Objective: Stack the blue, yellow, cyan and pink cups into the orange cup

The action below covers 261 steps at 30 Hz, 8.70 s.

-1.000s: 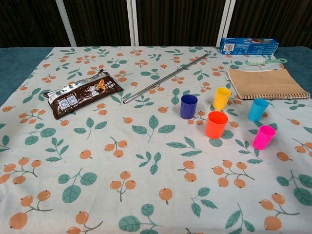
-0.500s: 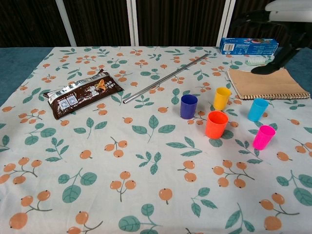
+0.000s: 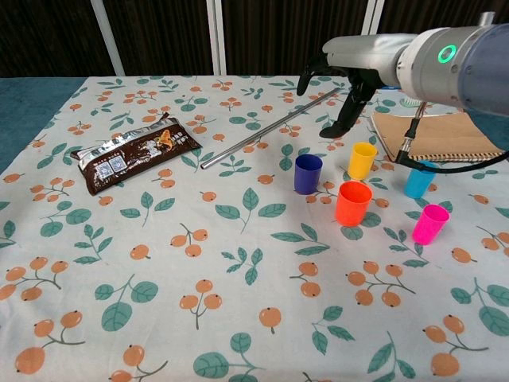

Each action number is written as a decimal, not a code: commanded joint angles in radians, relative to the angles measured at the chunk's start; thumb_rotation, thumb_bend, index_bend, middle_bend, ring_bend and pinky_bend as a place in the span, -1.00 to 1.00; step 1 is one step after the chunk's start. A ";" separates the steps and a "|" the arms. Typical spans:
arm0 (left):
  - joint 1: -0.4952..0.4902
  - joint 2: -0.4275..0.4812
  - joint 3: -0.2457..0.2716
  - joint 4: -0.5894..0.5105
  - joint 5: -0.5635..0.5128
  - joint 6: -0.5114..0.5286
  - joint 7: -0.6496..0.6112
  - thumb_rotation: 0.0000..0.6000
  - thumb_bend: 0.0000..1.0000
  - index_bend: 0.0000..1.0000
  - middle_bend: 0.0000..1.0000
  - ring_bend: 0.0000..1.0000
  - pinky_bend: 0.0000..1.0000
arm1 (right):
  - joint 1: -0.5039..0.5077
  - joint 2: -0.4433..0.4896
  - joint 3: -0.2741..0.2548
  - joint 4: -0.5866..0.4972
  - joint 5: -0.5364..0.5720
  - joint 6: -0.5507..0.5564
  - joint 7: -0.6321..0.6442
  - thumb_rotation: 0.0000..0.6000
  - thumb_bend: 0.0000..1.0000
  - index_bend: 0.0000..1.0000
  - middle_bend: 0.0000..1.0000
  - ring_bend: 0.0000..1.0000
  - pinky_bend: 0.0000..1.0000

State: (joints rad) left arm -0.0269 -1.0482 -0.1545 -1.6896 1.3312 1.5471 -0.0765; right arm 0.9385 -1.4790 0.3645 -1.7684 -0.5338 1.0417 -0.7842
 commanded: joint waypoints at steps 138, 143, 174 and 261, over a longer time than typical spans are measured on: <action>-0.002 0.004 -0.015 -0.014 -0.033 -0.009 0.003 1.00 -0.22 -0.73 -0.94 -1.00 -0.93 | -0.132 0.050 -0.268 -0.012 -0.313 0.034 0.171 1.00 -0.30 -0.46 -1.00 -0.90 -0.81; -0.001 0.005 -0.016 -0.015 -0.034 -0.007 -0.001 1.00 -0.22 -0.73 -0.94 -1.00 -0.93 | -0.127 0.031 -0.244 0.017 -0.301 0.018 0.201 1.00 -0.31 -0.72 -1.00 -0.90 -0.81; -0.006 0.007 -0.015 -0.014 -0.034 -0.019 -0.001 1.00 -0.22 -0.73 -0.94 -1.00 -0.93 | 0.086 -0.119 -0.105 0.385 0.114 -0.079 -0.019 1.00 -0.31 -0.46 -1.00 -0.90 -0.81; -0.004 0.008 -0.014 -0.023 -0.045 -0.022 0.005 1.00 -0.22 -0.73 -0.94 -1.00 -0.93 | -0.098 0.161 -0.240 -0.122 -0.236 0.132 0.088 1.00 -0.31 0.02 -1.00 -0.89 -0.77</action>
State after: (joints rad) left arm -0.0313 -1.0404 -0.1690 -1.7124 1.2858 1.5246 -0.0715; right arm 0.8622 -1.3307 0.1490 -1.8634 -0.7355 1.1508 -0.6988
